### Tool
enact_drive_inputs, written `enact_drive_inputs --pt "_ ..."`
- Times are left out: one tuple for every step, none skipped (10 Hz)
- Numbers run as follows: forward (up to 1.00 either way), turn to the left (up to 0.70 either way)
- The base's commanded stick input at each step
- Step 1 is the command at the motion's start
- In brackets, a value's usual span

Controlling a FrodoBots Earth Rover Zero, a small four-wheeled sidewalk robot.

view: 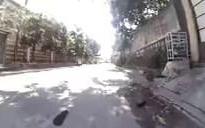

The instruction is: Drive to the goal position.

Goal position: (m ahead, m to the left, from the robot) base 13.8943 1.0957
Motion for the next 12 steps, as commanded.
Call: enact_drive_inputs --pt "1.00 0.00" --pt "1.00 0.00" --pt "1.00 0.00" --pt "1.00 0.00" --pt "1.00 0.00" --pt "1.00 0.00" --pt "1.00 0.00" --pt "1.00 0.00" --pt "1.00 0.00" --pt "1.00 0.00" --pt "1.00 -0.13" --pt "1.00 -0.33"
